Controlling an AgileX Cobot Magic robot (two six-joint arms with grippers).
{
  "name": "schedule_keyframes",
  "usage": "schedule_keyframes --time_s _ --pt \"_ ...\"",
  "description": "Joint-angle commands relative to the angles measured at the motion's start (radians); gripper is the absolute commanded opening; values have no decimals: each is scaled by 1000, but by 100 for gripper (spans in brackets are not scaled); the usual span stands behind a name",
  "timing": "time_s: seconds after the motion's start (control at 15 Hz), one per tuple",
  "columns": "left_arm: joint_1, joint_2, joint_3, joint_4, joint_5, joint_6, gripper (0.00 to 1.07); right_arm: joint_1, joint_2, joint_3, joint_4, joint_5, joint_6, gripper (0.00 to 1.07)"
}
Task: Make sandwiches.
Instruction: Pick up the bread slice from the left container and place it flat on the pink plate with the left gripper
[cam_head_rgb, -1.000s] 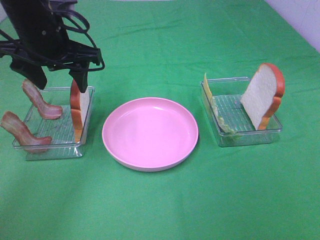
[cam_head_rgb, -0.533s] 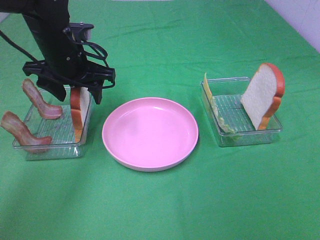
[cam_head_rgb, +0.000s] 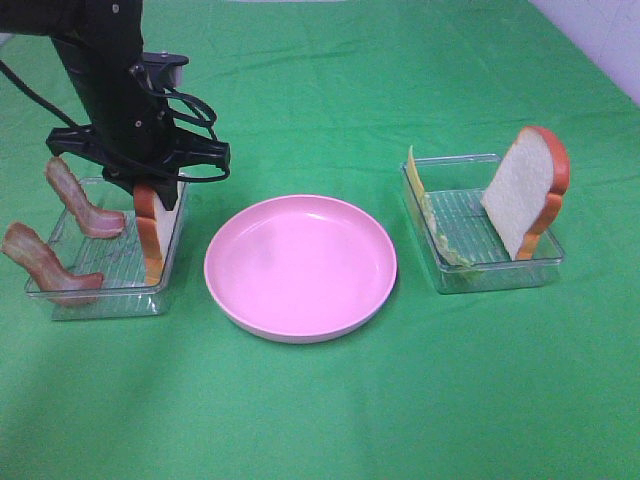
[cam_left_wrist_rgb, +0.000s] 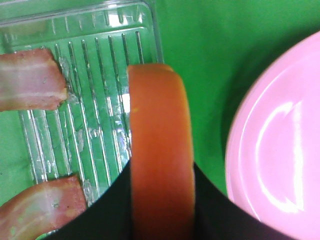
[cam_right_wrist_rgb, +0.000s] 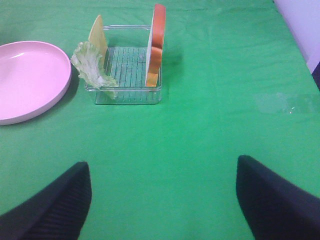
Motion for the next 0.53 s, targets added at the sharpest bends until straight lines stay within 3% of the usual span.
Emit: schedule_keyframes --time_s 0.07,0.27,0.4,0.53 --pt "-5 -43 -5 -37 -2 -13 0 -6 -13 2 -3 -12 -5 76" --pt "1 -172 -5 -52 0 -3 0 -6 -13 2 -3 -12 -5 76" --pt "27 -248 -5 -111 1 39 0 -6 -13 2 -3 -12 -5 76" --pt "108 -316 -5 -324 1 233 0 -6 -13 2 -3 -12 -5 76"
